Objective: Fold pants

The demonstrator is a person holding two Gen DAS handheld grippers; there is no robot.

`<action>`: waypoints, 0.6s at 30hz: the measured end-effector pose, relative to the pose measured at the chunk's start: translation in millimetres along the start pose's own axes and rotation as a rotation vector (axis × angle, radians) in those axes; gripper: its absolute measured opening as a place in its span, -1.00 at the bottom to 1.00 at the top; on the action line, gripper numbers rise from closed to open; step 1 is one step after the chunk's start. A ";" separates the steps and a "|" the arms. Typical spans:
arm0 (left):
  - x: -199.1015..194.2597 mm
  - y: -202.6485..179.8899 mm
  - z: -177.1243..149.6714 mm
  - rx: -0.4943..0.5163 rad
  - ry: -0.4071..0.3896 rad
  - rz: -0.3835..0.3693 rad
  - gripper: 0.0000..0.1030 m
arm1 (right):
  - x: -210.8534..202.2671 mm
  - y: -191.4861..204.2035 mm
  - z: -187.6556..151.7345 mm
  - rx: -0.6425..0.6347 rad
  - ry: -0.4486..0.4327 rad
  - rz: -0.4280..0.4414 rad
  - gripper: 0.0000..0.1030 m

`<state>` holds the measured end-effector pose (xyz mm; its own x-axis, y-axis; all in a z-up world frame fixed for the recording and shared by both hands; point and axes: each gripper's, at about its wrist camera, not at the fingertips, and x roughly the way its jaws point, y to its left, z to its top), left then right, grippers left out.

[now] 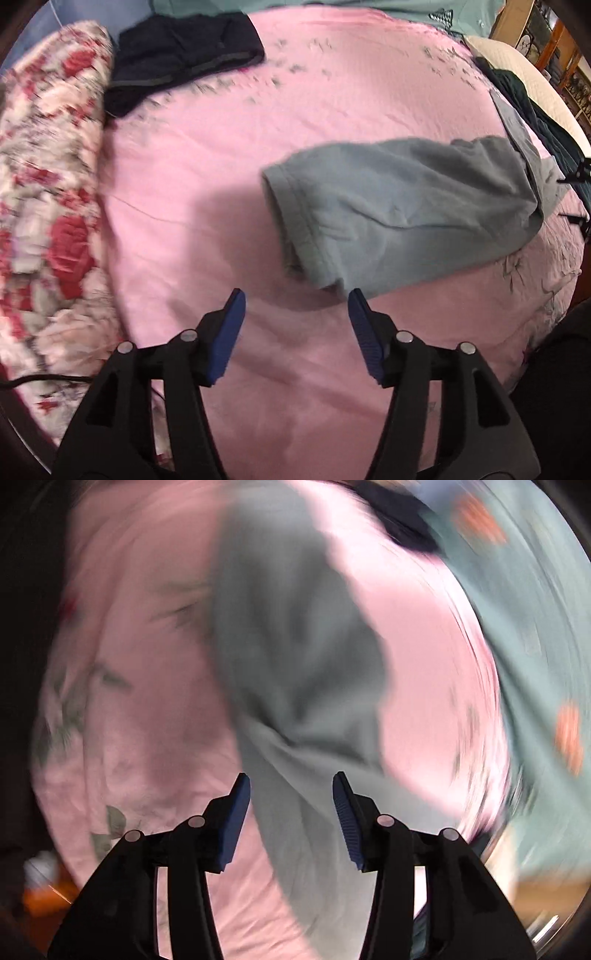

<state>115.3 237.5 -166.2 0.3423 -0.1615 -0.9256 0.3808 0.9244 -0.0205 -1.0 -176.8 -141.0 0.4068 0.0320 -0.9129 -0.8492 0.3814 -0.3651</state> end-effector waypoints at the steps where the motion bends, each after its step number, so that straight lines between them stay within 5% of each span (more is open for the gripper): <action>1: -10.8 0.1 3.8 -0.009 -0.031 0.012 0.17 | -4.1 -29.3 -4.1 0.163 0.010 0.006 -0.08; 7: -22.7 -43.7 46.5 -0.041 -0.234 -0.092 0.39 | 8.4 -197.3 -50.8 1.062 -0.015 -0.064 -0.07; 10: 8.6 -76.5 60.7 -0.067 -0.220 -0.106 0.40 | 42.6 -257.1 -81.0 1.403 -0.043 -0.030 -0.07; 18: 28.0 -124.4 56.1 -0.211 -0.154 -0.156 0.48 | 148.1 -323.1 -119.1 1.685 0.108 -0.059 -0.29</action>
<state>125.7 98.6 -168.3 0.4263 -0.3425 -0.8372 0.2579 0.9332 -0.2504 293.6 -405.3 -179.9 0.3389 -0.0487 -0.9396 0.4719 0.8728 0.1250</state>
